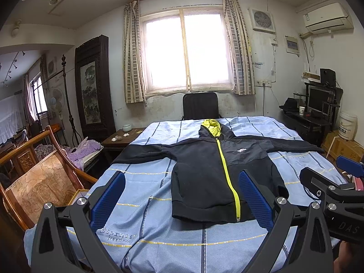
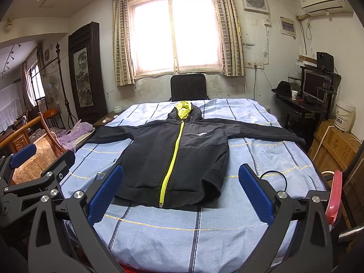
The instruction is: Fold large clothes
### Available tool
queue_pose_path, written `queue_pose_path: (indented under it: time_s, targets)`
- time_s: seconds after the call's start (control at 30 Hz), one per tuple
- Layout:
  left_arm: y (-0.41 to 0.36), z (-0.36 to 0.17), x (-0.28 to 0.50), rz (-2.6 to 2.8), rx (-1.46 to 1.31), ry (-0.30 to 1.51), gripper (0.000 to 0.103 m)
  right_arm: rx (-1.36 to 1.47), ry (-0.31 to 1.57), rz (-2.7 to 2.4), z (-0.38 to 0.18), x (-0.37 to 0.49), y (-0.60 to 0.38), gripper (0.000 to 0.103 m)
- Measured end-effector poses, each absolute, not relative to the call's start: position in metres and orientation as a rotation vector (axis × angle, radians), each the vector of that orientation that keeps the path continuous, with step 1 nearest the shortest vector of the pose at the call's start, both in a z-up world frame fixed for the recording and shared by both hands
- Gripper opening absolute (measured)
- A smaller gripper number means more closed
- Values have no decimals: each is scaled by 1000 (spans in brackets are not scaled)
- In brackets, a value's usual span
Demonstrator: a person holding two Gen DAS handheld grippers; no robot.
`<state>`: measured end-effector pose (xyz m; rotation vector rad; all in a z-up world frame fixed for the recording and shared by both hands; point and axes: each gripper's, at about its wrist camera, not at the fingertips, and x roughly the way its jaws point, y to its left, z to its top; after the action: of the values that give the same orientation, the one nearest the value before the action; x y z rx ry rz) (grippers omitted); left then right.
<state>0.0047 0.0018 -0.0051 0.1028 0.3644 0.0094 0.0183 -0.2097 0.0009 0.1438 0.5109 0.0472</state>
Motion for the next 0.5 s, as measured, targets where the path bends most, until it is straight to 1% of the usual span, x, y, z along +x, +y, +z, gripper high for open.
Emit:
queue_pose_path:
  time_s: [0.5]
  targets:
    - [4,-8,4,14,94,369,100,145,512,48,0,18,-210,99]
